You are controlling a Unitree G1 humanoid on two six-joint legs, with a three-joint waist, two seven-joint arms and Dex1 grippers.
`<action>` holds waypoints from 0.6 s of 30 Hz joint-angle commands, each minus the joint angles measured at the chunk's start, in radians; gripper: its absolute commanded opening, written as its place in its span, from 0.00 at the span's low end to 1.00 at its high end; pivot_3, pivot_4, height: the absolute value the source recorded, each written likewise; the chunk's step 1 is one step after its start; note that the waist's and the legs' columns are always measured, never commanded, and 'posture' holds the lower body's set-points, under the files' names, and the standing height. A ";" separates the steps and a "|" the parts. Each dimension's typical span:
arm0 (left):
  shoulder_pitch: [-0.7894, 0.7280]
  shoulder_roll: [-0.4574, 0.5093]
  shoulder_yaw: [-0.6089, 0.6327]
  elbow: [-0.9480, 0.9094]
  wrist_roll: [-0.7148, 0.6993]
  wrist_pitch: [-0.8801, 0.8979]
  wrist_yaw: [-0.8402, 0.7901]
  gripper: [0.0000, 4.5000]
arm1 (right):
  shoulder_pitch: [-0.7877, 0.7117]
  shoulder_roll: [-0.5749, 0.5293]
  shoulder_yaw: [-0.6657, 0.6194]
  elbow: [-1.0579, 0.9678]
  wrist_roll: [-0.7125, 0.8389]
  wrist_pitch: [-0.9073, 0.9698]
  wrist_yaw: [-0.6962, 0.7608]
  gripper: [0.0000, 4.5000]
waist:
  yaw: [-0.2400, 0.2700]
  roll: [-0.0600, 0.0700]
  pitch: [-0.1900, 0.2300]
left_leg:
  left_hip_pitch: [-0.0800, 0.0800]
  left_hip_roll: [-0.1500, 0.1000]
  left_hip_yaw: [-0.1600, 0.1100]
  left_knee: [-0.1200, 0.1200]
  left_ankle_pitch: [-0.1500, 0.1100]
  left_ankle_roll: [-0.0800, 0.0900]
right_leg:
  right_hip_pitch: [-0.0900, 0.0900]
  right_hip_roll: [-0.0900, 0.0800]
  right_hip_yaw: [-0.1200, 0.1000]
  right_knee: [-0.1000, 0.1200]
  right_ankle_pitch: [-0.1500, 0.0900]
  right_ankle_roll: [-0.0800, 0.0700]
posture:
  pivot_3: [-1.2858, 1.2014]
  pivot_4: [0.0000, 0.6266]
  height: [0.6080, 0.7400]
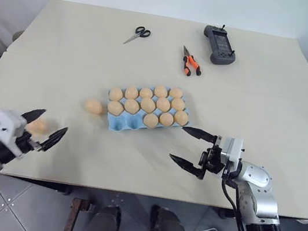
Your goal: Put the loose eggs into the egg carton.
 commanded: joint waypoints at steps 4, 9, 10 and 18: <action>0.011 -0.005 -0.017 -0.074 -0.077 0.035 -0.007 1.00 | -0.012 -0.013 -0.022 -0.006 0.021 -0.016 0.021 1.00 | 0.006 0.000 0.000 | 0.000 0.005 0.005 0.000 0.000 0.000 | 0.003 0.000 -0.002 -0.005 -0.002 -0.004 | 0.52 0.24 1.00; -0.166 0.026 -0.139 0.011 -0.018 0.061 0.009 1.00 | -0.020 -0.014 -0.025 0.010 0.013 -0.021 0.022 1.00 | 0.019 0.000 0.000 | -0.001 0.006 0.007 0.000 0.000 0.000 | 0.003 -0.001 -0.004 -0.005 -0.004 -0.007 | 0.52 0.24 1.00; -0.221 0.029 -0.170 0.045 -0.005 0.077 0.018 1.00 | -0.022 -0.015 -0.026 0.010 0.013 -0.020 0.020 1.00 | 0.018 0.000 0.000 | -0.001 0.006 0.008 0.000 0.000 0.000 | 0.003 -0.001 -0.003 -0.005 0.001 0.001 | 0.52 0.24 1.00; -0.518 0.006 -0.330 0.347 0.123 0.037 0.065 1.00 | -0.014 -0.015 -0.031 -0.007 0.010 -0.019 -0.001 1.00 | 0.013 0.000 0.000 | -0.001 0.007 0.011 -0.002 -0.001 -0.001 | 0.000 0.000 -0.005 -0.003 0.003 0.005 | 0.52 0.24 1.00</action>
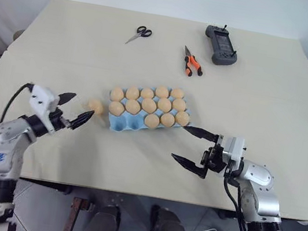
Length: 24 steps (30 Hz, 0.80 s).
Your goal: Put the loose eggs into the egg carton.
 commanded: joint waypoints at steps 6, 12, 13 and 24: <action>-0.165 -0.032 -0.100 0.273 0.100 -0.078 0.013 1.00 | 0.017 -0.001 -0.017 -0.058 0.012 -0.007 -0.038 1.00 | 0.004 0.000 0.000 | -0.001 0.000 0.001 0.001 -0.001 -0.001 | -0.002 0.001 -0.001 0.003 0.000 0.000 | 0.52 0.24 1.00; -0.198 -0.039 -0.097 0.318 0.090 -0.123 -0.003 0.80 | 0.020 -0.002 -0.016 -0.062 0.012 -0.006 -0.049 1.00 | 0.004 0.000 0.000 | 0.000 0.000 0.002 0.003 -0.001 0.000 | -0.002 0.001 0.000 0.005 0.000 0.000 | 0.52 0.24 1.00; -0.199 -0.039 -0.095 0.321 0.088 -0.130 -0.003 0.74 | 0.020 -0.002 -0.015 -0.061 0.012 -0.007 -0.050 1.00 | 0.004 0.000 0.000 | 0.000 0.000 0.003 0.003 0.000 0.000 | -0.002 0.001 0.000 0.005 0.000 0.000 | 0.52 0.24 1.00; -0.151 0.005 -0.084 0.062 -0.023 -0.129 -0.162 0.48 | 0.037 -0.010 -0.014 -0.069 0.013 0.002 -0.057 1.00 | 0.004 0.000 0.000 | 0.000 0.000 0.003 0.003 0.000 -0.001 | -0.002 0.000 0.000 0.006 0.000 0.000 | 0.52 0.24 1.00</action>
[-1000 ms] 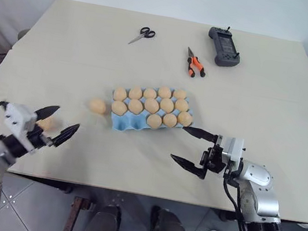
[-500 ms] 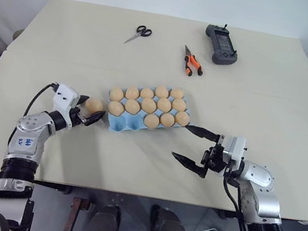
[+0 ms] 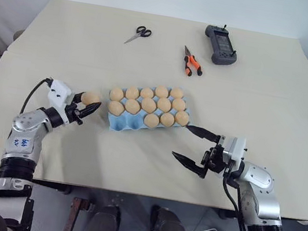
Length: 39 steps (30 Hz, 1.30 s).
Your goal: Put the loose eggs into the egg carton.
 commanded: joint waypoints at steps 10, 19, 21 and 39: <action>-0.103 -0.053 -0.227 -0.086 0.039 0.030 -0.176 0.48 | 0.011 -0.012 -0.017 -0.056 0.006 0.003 -0.028 1.00 | -0.002 0.000 0.000 | 0.001 0.000 0.001 0.001 0.000 0.001 | 0.001 0.001 0.000 0.000 0.000 0.000 | 0.52 0.24 1.00; -0.124 -0.057 -0.223 -0.041 0.049 -0.002 -0.197 0.88 | 0.025 -0.005 -0.007 -0.076 0.003 0.006 -0.054 1.00 | 0.000 0.000 0.000 | 0.001 0.000 0.002 0.003 0.000 0.001 | 0.001 0.002 0.001 0.002 0.000 0.000 | 0.52 0.24 1.00; -0.112 -0.035 -0.198 -0.051 0.047 -0.013 -0.191 0.99 | 0.025 -0.004 -0.004 -0.078 0.005 0.007 -0.056 1.00 | -0.002 0.000 0.000 | 0.001 0.000 0.002 0.004 0.000 0.001 | 0.001 0.002 0.001 0.003 0.000 0.000 | 0.52 0.24 1.00; 0.525 0.120 0.415 -0.416 -0.186 -0.004 -0.105 0.99 | -0.037 -0.041 -0.012 -0.088 0.070 0.074 0.013 1.00 | -0.024 0.000 0.000 | 0.001 0.003 0.002 0.000 0.000 0.000 | 0.000 0.000 0.001 0.000 -0.002 -0.003 | 0.52 0.24 1.00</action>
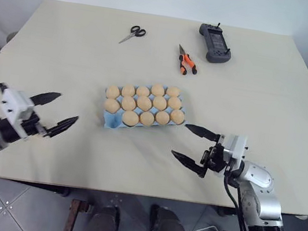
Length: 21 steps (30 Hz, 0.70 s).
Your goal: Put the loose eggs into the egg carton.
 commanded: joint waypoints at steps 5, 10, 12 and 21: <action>0.287 -0.055 0.212 -0.098 -0.111 0.018 0.012 0.99 | -0.032 -0.051 -0.024 -0.029 0.026 0.003 0.073 1.00 | 0.001 0.000 0.000 | -0.001 0.000 0.000 -0.003 0.000 0.000 | 0.001 -0.001 0.000 -0.006 -0.002 -0.004 | 0.52 0.24 1.00; 0.374 -0.170 0.275 -0.103 -0.093 -0.020 0.135 0.99 | -0.040 -0.045 -0.032 -0.016 0.020 -0.018 0.083 1.00 | 0.003 -0.001 0.000 | -0.002 0.001 0.000 -0.003 -0.002 0.001 | 0.001 -0.001 0.000 -0.009 -0.003 -0.005 | 0.52 0.24 1.00; 0.398 -0.207 0.270 -0.123 -0.093 -0.020 0.162 0.99 | -0.043 -0.043 -0.031 -0.010 0.018 -0.022 0.085 1.00 | 0.003 -0.001 0.000 | -0.002 0.001 0.000 -0.003 -0.002 0.001 | 0.001 -0.001 0.000 -0.010 -0.003 -0.004 | 0.52 0.24 1.00; 0.298 -0.180 0.179 -0.144 -0.092 0.068 0.247 0.99 | -0.058 -0.036 -0.017 0.021 0.005 -0.042 0.096 1.00 | 0.002 -0.002 -0.001 | 0.000 0.002 0.003 -0.002 -0.002 0.001 | 0.004 -0.001 -0.001 -0.010 -0.008 -0.015 | 0.52 0.24 1.00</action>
